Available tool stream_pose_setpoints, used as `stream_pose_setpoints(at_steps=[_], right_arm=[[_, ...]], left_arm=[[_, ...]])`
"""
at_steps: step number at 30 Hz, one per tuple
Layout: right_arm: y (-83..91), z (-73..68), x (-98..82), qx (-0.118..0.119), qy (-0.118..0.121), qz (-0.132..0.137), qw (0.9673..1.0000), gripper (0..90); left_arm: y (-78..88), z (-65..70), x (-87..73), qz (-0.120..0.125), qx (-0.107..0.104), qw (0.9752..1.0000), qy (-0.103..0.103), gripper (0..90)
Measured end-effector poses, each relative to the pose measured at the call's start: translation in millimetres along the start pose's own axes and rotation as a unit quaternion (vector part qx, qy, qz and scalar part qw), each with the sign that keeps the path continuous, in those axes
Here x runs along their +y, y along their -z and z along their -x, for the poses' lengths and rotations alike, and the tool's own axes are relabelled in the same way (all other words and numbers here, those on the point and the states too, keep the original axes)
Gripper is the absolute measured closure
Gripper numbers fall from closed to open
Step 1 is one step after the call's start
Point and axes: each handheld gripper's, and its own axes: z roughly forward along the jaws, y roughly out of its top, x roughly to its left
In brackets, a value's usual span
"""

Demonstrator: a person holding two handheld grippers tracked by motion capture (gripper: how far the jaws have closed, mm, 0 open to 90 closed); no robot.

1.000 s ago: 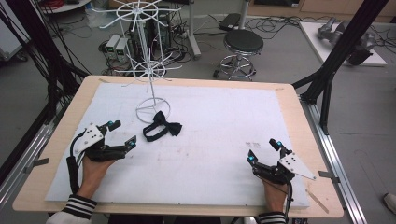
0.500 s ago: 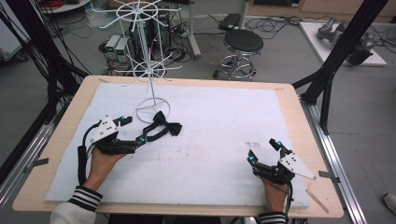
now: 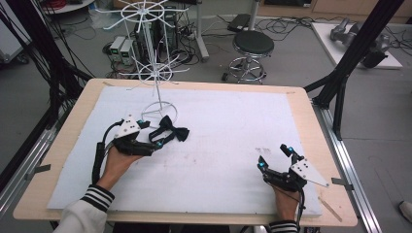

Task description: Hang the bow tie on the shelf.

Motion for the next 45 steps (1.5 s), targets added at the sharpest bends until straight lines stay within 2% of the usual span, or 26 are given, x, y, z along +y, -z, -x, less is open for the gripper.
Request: stream_pose_setpoints(at_steps=[7,12,15,16,22,24,28,30,33,34,35,36,45], right_arm=[[-0.1,-0.1,0.0,0.001,0.002,-0.001,1.0,8.6],[-0.1,0.1,0.0,0.0,0.002,0.0,1.0,8.6],[0.0,0.0,0.0,0.0,0.001,-0.001,1.0,8.6],[-0.1,0.1,0.0,0.0,0.001,0.0,1.0,8.6],[-0.2,0.3,0.0,0.0,0.001,0.0,1.0,8.6],[-0.4,0.6,0.0,-0.001,0.003,0.001,1.0,8.6],[-0.4,0.6,0.0,0.0,0.002,0.001,1.0,8.6],[-0.3,0.3,0.0,0.0,0.001,0.0,1.0,8.6],[-0.3,0.3,0.0,0.0,0.001,0.0,1.0,8.6],[-0.2,0.4,0.0,0.0,0.002,0.0,1.0,8.6],[-0.2,0.2,0.0,0.0,0.001,0.0,1.0,8.6],[-0.2,0.4,0.0,0.0,0.003,0.0,1.0,8.6],[-0.2,0.3,0.0,0.0,0.002,0.0,1.0,8.6]], left_arm=[[-15.6,0.5,6.9,-0.045,-0.007,0.9989,0.004,17.4],[-24.5,0.4,10.5,-0.074,-0.015,0.9971,0.004,19.0],[-30.5,-0.4,12.4,-0.093,-0.022,0.9954,0.011,19.6],[-30.5,-0.4,12.4,-0.093,-0.022,0.9954,0.011,19.6],[-45.1,-2.1,13.4,-0.139,-0.03,0.9898,0.017,22.3],[-48.3,-2.8,13.8,-0.152,-0.03,0.9879,0.011,23.1],[-51.6,-2.9,14.5,-0.162,-0.031,0.9863,0.01,26.8],[-54.3,-3.1,15.0,-0.175,-0.033,0.9839,0.01,27.9],[-56.6,-3.9,16.2,-0.181,-0.04,0.9825,0.017,31.2],[-57.6,-4.0,16.9,-0.186,-0.04,0.9817,0.012,31.7],[-60.2,-3.7,17.4,-0.193,-0.04,0.9802,0.015,32.7],[-60.2,-3.7,17.4,-0.193,-0.04,0.9802,0.015,34.2],[-68.5,-2.8,17.7,-0.223,-0.034,0.9741,0.02,39.7]])
